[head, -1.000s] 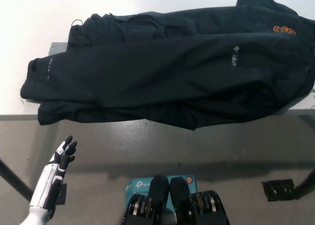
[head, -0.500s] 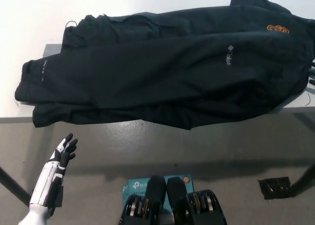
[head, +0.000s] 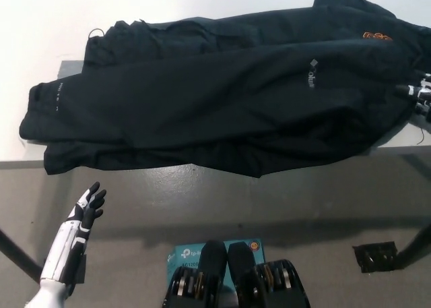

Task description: The robot grabs the right edges of the black jacket on the table, and folds it in half

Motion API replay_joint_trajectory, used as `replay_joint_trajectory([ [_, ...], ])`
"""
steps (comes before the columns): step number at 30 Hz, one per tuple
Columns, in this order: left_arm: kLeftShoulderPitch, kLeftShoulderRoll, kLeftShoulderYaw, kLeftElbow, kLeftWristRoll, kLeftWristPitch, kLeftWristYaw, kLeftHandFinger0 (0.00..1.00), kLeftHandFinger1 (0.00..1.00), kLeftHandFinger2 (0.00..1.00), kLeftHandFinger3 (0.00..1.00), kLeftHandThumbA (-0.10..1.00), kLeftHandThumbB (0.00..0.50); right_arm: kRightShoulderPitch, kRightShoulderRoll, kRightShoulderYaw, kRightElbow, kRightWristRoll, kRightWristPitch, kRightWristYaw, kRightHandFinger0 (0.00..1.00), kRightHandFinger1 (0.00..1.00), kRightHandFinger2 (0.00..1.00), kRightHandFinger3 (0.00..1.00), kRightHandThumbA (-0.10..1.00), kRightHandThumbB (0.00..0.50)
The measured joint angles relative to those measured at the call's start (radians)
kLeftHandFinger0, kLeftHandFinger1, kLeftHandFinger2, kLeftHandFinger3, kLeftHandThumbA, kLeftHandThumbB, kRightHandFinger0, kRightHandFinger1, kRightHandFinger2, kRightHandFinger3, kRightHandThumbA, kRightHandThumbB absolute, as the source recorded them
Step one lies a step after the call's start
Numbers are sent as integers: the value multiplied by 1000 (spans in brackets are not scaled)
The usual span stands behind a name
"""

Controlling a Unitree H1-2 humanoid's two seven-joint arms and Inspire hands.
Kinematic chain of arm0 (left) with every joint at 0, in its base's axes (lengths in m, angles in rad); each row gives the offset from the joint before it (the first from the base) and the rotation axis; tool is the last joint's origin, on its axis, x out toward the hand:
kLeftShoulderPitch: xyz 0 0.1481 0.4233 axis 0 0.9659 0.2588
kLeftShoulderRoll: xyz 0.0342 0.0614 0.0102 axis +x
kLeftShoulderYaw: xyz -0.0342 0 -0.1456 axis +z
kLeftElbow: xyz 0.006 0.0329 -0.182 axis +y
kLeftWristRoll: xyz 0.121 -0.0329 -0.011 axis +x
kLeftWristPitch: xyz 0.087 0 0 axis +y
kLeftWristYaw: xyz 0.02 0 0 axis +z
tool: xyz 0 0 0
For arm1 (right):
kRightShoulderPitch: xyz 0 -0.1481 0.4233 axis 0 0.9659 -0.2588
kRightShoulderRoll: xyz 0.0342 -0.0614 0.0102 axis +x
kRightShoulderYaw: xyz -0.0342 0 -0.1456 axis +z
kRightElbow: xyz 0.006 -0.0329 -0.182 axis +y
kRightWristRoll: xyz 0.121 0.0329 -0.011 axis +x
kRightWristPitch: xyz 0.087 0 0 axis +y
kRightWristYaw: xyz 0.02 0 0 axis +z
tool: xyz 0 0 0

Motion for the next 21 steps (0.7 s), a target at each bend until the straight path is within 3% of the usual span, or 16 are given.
replay_joint_trajectory([
  [7,-7,1,-1,0,11,-1,0,1000,1000,1000,1000,1000,275,-1,43,-76,5,21,-10,-26,1000,1000,1000,1000,1000,448],
  [9,-9,2,-1,0,14,-1,0,1000,1000,1000,1000,1000,260,-1,51,-105,5,28,-10,-30,1000,1000,1000,1000,1000,487],
  [12,-11,2,-1,-1,19,-1,0,1000,1000,1000,1000,1000,261,-2,64,-157,8,45,-7,-42,1000,1000,1000,1000,1000,498],
  [19,-10,1,-1,-1,26,-2,1,1000,1000,1000,1000,1000,265,-21,93,-245,20,71,0,-106,1000,1000,1000,1000,1000,496],
  [20,-10,1,-1,0,26,-2,1,1000,1000,1000,1000,1000,273,-23,100,-254,21,72,-1,-131,654,711,943,1000,826,465],
  [21,-10,1,-1,0,26,-1,1,1000,1000,1000,1000,1000,274,-23,108,-259,21,72,-4,-154,26,30,297,948,289,389],
])
